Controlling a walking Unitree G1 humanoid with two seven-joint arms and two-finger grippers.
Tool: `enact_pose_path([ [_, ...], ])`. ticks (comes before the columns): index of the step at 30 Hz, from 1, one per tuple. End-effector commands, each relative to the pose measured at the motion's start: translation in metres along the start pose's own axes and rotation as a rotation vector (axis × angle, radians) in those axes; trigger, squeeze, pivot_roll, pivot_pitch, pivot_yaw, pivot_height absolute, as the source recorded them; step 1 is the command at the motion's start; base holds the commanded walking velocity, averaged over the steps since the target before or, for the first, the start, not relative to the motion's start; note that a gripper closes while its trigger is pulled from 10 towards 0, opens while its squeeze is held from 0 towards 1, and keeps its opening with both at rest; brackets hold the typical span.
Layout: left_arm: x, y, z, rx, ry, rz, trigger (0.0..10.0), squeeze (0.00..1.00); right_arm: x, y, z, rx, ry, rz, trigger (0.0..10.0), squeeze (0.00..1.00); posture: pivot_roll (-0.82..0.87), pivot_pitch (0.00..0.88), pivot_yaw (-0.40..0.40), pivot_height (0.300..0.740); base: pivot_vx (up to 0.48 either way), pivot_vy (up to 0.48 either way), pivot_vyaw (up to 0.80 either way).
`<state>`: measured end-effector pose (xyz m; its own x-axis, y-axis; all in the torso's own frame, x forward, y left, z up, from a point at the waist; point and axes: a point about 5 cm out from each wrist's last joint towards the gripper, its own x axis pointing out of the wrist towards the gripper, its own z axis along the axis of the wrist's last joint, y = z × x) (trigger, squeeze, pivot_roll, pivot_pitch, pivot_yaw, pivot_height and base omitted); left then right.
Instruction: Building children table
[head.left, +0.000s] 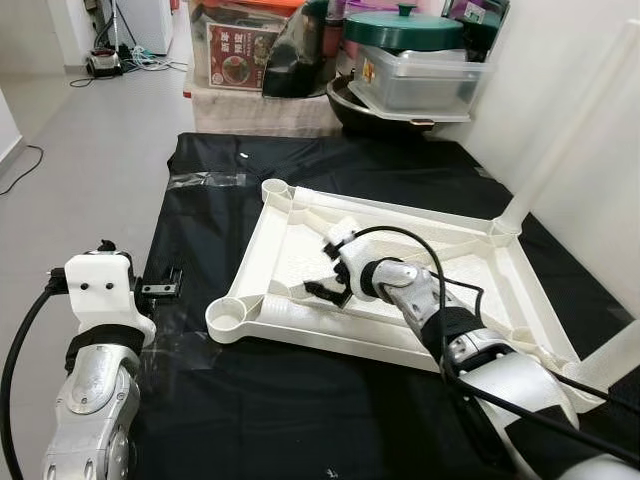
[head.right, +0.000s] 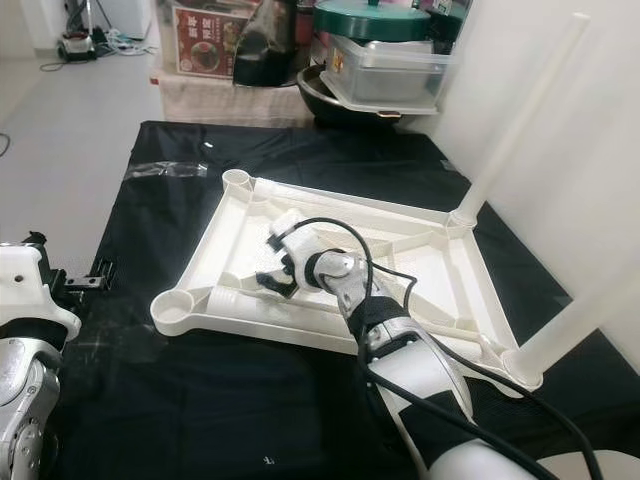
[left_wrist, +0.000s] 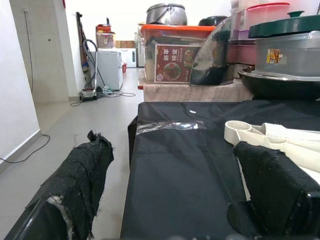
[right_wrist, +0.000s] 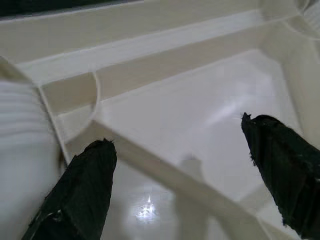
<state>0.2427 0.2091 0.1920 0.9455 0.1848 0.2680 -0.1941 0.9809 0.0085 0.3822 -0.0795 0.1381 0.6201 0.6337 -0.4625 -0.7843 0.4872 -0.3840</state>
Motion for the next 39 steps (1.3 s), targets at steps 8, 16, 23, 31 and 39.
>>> enact_pose_path([
  [8, -0.001, -0.002, -0.005, 0.006, 0.024, -0.003, 10.0, 0.0, 0.008, 0.023, -0.008, -0.201, 0.133, 0.197, 7.7, 0.0, 0.16, 0.0, -0.149, 0.74, 0.0, 0.0, 0.0],
  [16, -0.004, -0.002, -0.007, 0.013, 0.034, -0.004, 10.0, 0.0, 0.003, 0.024, -0.022, -0.408, 0.295, 0.307, 8.3, 0.0, 0.18, 0.0, -0.169, 0.74, 0.0, 0.0, 0.0],
  [23, -0.005, -0.002, -0.007, 0.014, 0.034, 0.006, 10.0, 0.0, -0.002, 0.036, -0.014, -0.501, 0.247, 0.565, 10.0, 0.0, 0.19, 0.0, -0.181, 0.74, 0.0, 0.0, 0.0],
  [31, -0.01, 0.002, -0.008, 0.02, 0.047, 0.016, 10.0, 0.0, -0.036, 0.03, -0.04, -0.604, 0.343, 0.893, 10.0, 0.0, 0.18, 0.0, -0.174, 0.74, 0.0, 0.0, 0.0],
  [39, -0.005, -0.006, -0.01, 0.008, 0.048, -0.013, 10.0, 0.0, -0.079, 0.018, -0.078, -0.674, 0.423, 1.041, 10.0, 0.0, 0.15, 0.0, -0.148, 0.74, 0.0, 0.0, 0.0],
])
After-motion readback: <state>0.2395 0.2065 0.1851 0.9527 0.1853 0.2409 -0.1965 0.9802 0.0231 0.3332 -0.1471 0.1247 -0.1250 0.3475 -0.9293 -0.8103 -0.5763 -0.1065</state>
